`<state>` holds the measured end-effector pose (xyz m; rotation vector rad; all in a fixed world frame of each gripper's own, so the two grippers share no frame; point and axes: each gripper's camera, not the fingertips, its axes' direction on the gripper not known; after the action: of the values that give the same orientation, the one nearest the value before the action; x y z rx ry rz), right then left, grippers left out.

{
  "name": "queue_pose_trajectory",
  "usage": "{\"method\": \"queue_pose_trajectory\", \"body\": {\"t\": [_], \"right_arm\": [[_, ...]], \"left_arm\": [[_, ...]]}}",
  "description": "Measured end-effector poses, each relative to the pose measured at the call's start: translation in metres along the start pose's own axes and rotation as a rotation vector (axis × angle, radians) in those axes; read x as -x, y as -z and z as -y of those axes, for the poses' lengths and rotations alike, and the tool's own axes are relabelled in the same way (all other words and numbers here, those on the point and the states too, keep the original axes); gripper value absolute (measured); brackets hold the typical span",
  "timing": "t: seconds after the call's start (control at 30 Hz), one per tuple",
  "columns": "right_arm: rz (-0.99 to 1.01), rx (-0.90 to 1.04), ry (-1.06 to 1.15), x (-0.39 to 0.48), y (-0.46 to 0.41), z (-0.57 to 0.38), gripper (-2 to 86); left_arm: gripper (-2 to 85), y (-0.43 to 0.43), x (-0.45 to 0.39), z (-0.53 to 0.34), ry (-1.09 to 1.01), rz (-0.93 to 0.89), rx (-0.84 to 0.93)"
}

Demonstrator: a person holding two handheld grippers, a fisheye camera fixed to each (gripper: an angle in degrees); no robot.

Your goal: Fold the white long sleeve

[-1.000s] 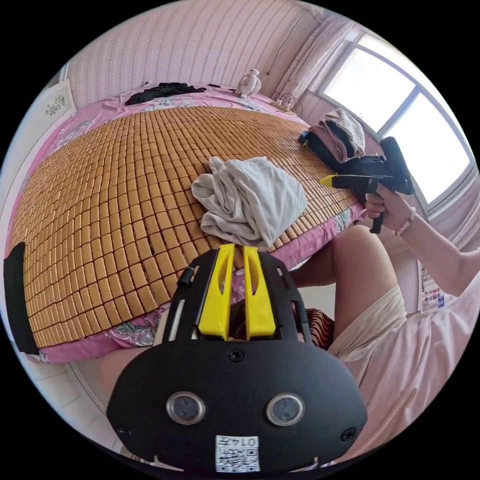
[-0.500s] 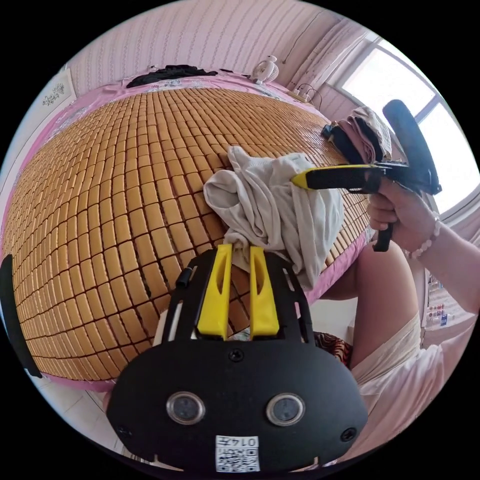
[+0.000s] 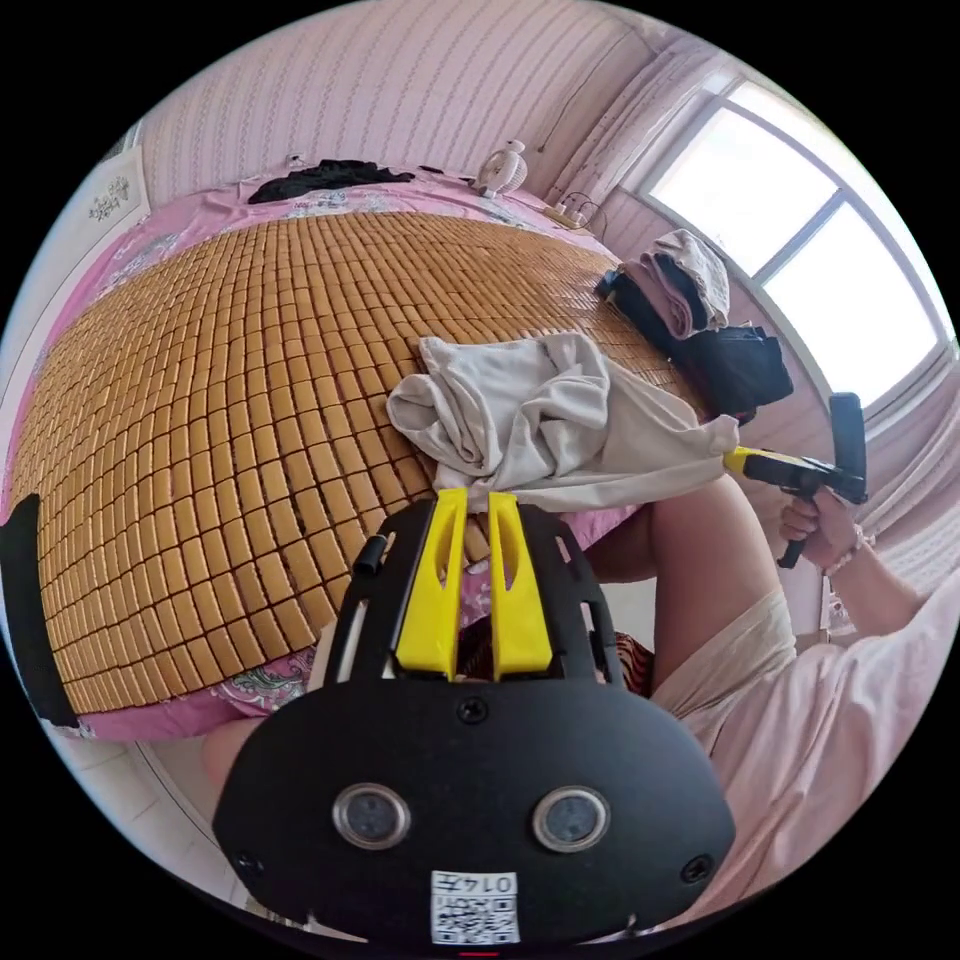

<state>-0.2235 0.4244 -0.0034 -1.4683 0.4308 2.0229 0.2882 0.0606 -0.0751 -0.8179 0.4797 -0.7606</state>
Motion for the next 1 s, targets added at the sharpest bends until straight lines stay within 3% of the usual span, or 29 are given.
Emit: {"method": "queue_pose_trajectory", "body": {"t": [0.2, 0.37, 0.5, 0.67, 0.8, 1.0], "right_arm": [[-0.02, -0.039, 0.066, 0.013, -0.016, -0.025, 0.8], [-0.075, -0.058, 0.203, 0.038, -0.026, -0.04, 0.8], [-0.235, -0.087, 0.261, 0.053, -0.041, -0.056, 0.8], [-0.257, -0.047, 0.408, 0.064, -0.061, -0.066, 0.9], [-0.322, -0.057, 0.571, 0.081, -0.074, -0.073, 1.0], [-0.358, 0.027, 0.701, 0.091, -0.098, -0.07, 2.3]], "left_arm": [[7.7, 0.032, -0.08, -0.019, -0.267, -0.219, -0.089], [11.7, 0.022, -0.108, -0.002, -0.22, -0.343, -0.055], [11.6, 0.019, -0.111, 0.006, -0.204, -0.365, -0.03], [11.5, 0.032, -0.098, 0.008, -0.151, -0.456, -0.028], [12.6, 0.039, -0.088, 0.005, -0.127, -0.39, -0.023], [2.1, 0.034, -0.072, 0.002, -0.091, -0.469, 0.035]]}}
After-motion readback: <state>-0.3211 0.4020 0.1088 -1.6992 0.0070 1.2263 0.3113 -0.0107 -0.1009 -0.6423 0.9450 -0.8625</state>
